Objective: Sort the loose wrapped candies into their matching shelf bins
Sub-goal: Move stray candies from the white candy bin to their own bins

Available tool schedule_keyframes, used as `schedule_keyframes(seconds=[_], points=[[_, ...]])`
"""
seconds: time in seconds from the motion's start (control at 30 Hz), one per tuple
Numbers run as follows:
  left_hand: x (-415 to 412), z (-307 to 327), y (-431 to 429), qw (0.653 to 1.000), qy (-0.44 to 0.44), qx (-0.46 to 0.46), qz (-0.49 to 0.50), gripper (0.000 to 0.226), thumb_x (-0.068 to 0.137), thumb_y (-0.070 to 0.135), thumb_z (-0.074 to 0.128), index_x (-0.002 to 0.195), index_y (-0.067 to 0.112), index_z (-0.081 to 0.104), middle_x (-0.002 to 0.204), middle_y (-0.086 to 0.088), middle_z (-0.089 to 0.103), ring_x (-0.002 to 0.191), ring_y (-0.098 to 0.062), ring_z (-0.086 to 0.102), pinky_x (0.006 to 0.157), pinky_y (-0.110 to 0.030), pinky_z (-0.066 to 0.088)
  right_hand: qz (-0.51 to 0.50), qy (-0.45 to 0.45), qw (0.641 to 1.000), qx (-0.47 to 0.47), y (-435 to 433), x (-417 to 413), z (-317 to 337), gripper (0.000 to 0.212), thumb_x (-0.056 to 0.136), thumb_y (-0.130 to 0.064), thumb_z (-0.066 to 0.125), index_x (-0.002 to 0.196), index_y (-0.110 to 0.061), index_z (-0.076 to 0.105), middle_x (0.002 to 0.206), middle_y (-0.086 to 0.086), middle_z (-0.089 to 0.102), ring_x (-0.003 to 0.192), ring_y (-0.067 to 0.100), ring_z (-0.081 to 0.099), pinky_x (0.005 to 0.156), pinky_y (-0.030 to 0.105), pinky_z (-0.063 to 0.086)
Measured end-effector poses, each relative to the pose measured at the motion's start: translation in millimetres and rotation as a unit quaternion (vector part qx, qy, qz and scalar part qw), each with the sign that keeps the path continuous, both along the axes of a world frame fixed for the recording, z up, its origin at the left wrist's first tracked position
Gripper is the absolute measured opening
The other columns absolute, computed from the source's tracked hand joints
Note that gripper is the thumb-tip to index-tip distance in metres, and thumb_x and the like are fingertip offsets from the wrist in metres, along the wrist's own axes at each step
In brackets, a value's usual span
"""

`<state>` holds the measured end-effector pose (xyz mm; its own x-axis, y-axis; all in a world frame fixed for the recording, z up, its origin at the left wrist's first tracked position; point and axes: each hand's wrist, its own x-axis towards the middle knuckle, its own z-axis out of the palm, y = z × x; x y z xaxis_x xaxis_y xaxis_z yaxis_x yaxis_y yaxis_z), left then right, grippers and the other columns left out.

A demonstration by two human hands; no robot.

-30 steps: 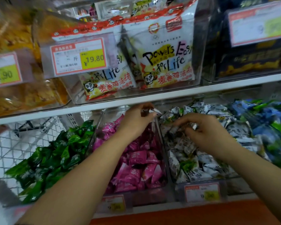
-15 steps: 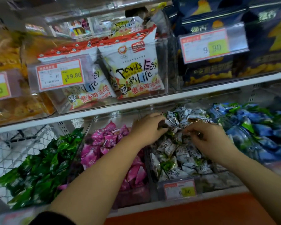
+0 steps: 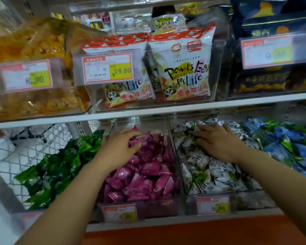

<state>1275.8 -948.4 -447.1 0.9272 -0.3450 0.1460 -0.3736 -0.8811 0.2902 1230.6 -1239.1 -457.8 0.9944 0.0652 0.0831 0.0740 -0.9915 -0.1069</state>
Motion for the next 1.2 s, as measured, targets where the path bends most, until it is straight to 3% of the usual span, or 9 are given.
schedule_keyframes(seconds=[0.17, 0.27, 0.47, 0.6, 0.7, 0.9, 1.0, 1.1, 1.2], points=[[-4, -17, 49, 0.995, -0.008, -0.076, 0.067, 0.037, 0.093, 0.036, 0.054, 0.130, 0.037, 0.051, 0.135, 0.004, 0.049, 0.117, -0.020, 0.050, 0.102, -0.047, 0.039, 0.097, -0.101, 0.990, 0.024, 61, 3, 9, 0.037, 0.099, -0.026, 0.041, 0.135, -0.027, 0.051, 0.147, -0.002, 0.041, 0.136, 0.022, 0.034, 0.113, 0.041, 0.023], [-5, -25, 59, 0.995, -0.015, -0.079, 0.065, 0.035, 0.094, 0.034, 0.053, 0.129, 0.034, 0.052, 0.140, 0.005, 0.047, 0.122, -0.018, 0.049, 0.107, -0.049, 0.034, 0.145, -0.060, 0.984, 0.084, 98, 14, 12, 0.036, 0.097, -0.012, 0.043, 0.131, -0.015, 0.056, 0.136, 0.009, 0.053, 0.116, 0.031, 0.054, 0.097, 0.042, 0.044], [-5, -26, 68, 0.990, 0.016, -0.134, 0.041, 0.036, 0.097, 0.020, 0.046, 0.128, 0.038, 0.052, 0.140, 0.009, 0.046, 0.100, -0.021, 0.059, 0.103, -0.045, 0.039, 0.171, 0.048, 0.970, 0.169, 155, 62, 16, 0.041, 0.099, -0.026, 0.048, 0.139, -0.025, 0.044, 0.146, -0.001, 0.042, 0.126, 0.018, 0.046, 0.085, 0.009, 0.030], [1, -29, 79, 0.979, 0.032, -0.202, 0.007, 0.040, 0.094, 0.012, 0.048, 0.124, 0.037, 0.056, 0.132, 0.008, 0.053, 0.098, -0.018, 0.061, 0.087, -0.037, 0.050, 0.206, 0.166, 0.957, 0.116, 182, 92, 0, 0.063, 0.088, -0.050, 0.058, 0.144, -0.034, 0.035, 0.148, -0.003, 0.039, 0.132, 0.019, 0.041, 0.109, 0.030, 0.032], [4, -34, 82, 0.981, 0.013, -0.194, -0.007, 0.039, 0.094, 0.013, 0.048, 0.123, 0.038, 0.057, 0.134, 0.012, 0.052, 0.115, -0.010, 0.053, 0.105, -0.038, 0.038, 0.194, 0.217, 0.951, 0.101, 176, 103, -7, 0.073, 0.083, -0.049, 0.066, 0.145, -0.032, 0.032, 0.149, -0.004, 0.036, 0.132, 0.017, 0.040, 0.111, 0.035, 0.033], [4, -35, 81, 0.984, -0.004, -0.176, -0.011, 0.039, 0.093, 0.012, 0.047, 0.122, 0.038, 0.057, 0.134, 0.018, 0.050, 0.121, -0.004, 0.046, 0.112, -0.043, 0.028, 0.246, 0.188, 0.951, -0.010, 154, 94, 7, 0.035, 0.091, -0.028, 0.059, 0.125, -0.020, 0.057, 0.127, -0.003, 0.056, 0.107, 0.011, 0.053, 0.085, 0.020, 0.041], [4, -35, 81, 0.984, 0.000, -0.176, -0.011, 0.040, 0.094, 0.013, 0.046, 0.122, 0.039, 0.056, 0.135, 0.019, 0.049, 0.123, -0.002, 0.044, 0.113, -0.043, 0.026, 0.247, 0.168, 0.953, -0.045, 141, 84, 8, 0.028, 0.094, -0.026, 0.054, 0.121, -0.021, 0.062, 0.120, -0.005, 0.061, 0.098, 0.009, 0.055, 0.077, 0.015, 0.040], [3, -35, 81, 0.983, 0.002, -0.182, -0.010, 0.040, 0.094, 0.013, 0.046, 0.122, 0.039, 0.056, 0.135, 0.019, 0.049, 0.123, -0.002, 0.044, 0.114, -0.044, 0.025, 0.226, 0.156, 0.958, -0.079, 130, 79, 9, 0.027, 0.094, -0.026, 0.053, 0.120, -0.026, 0.063, 0.113, -0.008, 0.062, 0.093, 0.008, 0.055, 0.080, 0.021, 0.042], [1, -33, 80, 0.982, 0.003, -0.187, -0.008, 0.039, 0.094, 0.012, 0.047, 0.122, 0.037, 0.057, 0.134, 0.017, 0.050, 0.122, -0.004, 0.045, 0.113, -0.044, 0.026, 0.186, 0.126, 0.964, -0.142, 121, 79, 15, 0.026, 0.095, -0.028, 0.049, 0.117, -0.033, 0.063, 0.116, -0.011, 0.063, 0.105, 0.013, 0.058, 0.093, 0.028, 0.044]])
